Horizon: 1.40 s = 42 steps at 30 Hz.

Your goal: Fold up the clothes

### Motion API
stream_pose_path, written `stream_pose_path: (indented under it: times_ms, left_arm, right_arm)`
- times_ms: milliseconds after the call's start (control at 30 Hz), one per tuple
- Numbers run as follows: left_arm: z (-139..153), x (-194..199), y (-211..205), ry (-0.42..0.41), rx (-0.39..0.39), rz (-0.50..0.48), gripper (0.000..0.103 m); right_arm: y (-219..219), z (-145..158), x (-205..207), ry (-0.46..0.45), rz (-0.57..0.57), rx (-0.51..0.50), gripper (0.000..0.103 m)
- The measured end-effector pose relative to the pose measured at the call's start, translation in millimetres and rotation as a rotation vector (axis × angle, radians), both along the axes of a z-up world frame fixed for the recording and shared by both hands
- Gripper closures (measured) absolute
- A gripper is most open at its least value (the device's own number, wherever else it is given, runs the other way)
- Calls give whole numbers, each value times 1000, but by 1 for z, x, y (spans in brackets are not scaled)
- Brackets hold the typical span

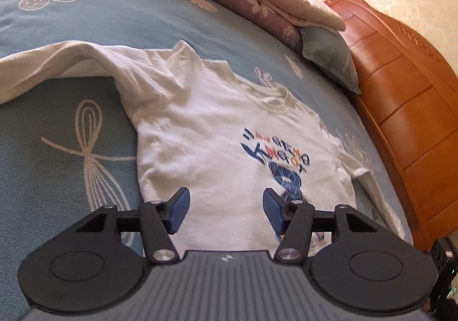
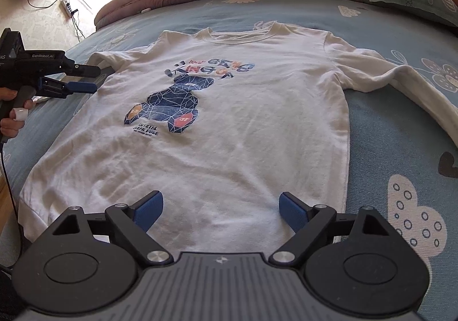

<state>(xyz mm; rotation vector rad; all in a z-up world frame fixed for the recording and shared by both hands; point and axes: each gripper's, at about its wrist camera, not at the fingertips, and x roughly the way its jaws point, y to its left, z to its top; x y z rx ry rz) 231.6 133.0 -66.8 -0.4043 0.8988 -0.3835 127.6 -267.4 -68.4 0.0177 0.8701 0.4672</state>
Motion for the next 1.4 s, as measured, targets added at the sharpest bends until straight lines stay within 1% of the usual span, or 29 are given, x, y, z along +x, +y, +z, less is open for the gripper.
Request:
stream_pose_path:
  times_ms: [33, 67, 100, 200, 267, 300, 333, 367, 467, 533, 567, 600, 633, 700, 767, 800, 867, 933, 1000, 1033, 1067, 1133, 1200, 1267, 1300, 1333, 1400]
  left_arm:
    - [-4, -4, -5, 4, 69, -19, 43]
    - [-7, -9, -6, -13, 135, -34, 49]
    - [-9, -14, -7, -27, 195, -45, 51]
    - [3, -22, -7, -29, 256, -44, 51]
    - [17, -31, -21, -93, 309, -102, 44]
    - [21, -34, -31, -132, 332, -159, 42]
    - [22, -38, -41, -158, 354, -204, 39]
    - [21, -41, -55, -178, 389, -252, 38]
    - [8, -49, -79, -170, 473, -325, 37]
    - [-5, -57, -79, -119, 498, -337, 36]
    - [-9, -64, -74, -107, 512, -337, 34]
    - [-8, -73, -67, -109, 524, -344, 32]
    - [-8, -81, -61, -108, 536, -349, 27]
    - [-2, -93, -50, -78, 569, -349, 27]
    - [6, -103, -51, -81, 636, -346, 28]
    - [11, -107, -55, -101, 644, -358, 28]
    - [16, -113, -67, -134, 610, -406, 27]
    - [12, -119, -83, -122, 566, -458, 27]
    - [2, -127, -90, -93, 564, -483, 27]
    - [-4, -134, -88, -71, 565, -480, 26]
    - [-5, -139, -78, -61, 536, -447, 25]
    - [-5, -146, -56, -2, 475, -393, 24]
    - [-2, -152, -42, 37, 495, -394, 24]
    - [4, -153, -38, 60, 539, -397, 24]
    - [9, -150, -38, 47, 562, -393, 24]
    - [15, -146, -40, 17, 571, -389, 24]
    - [26, -129, -46, -47, 543, -365, 24]
  right_arm:
    - [1, 0, 0, -2, 4, -4, 8]
    - [2, 0, -1, -4, 10, -13, 8]
    - [2, 0, -3, -7, 23, -32, 8]
    - [1, 2, -10, -17, 53, -93, 8]
    - [-1, 5, -15, -27, 65, -133, 8]
    - [0, 9, -15, -43, 66, -142, 8]
    - [2, 13, -15, -67, 72, -145, 8]
    - [7, 18, -14, -92, 86, -144, 7]
    - [27, 16, -8, -114, 144, -165, 7]
    - [37, 5, -13, -113, 198, -218, 7]
    - [36, -3, -18, -103, 212, -241, 7]
    - [29, -6, -23, -99, 211, -239, 2]
    - [19, -7, -28, -89, 201, -232, 0]
    - [2, -4, -39, -84, 188, -244, 0]
    - [-9, 1, -45, -68, 162, -251, 0]
    - [-10, 6, -47, -80, 157, -237, 0]
    - [-3, 13, -49, -108, 166, -198, 0]
    - [12, 14, -48, -121, 189, -192, 0]
    - [27, 9, -48, -123, 216, -205, 0]
    - [31, 4, -50, -113, 231, -212, 0]
    - [32, -1, -52, -104, 239, -218, 0]
    - [23, -7, -59, -93, 220, -215, 0]
    - [9, -6, -62, -82, 185, -181, 0]
    - [-3, -4, -64, -59, 149, -155, 0]
    - [-6, -2, -64, -55, 137, -145, 0]
    - [-4, 1, -61, -64, 135, -142, 0]
    - [0, 9, -57, -85, 133, -134, 0]
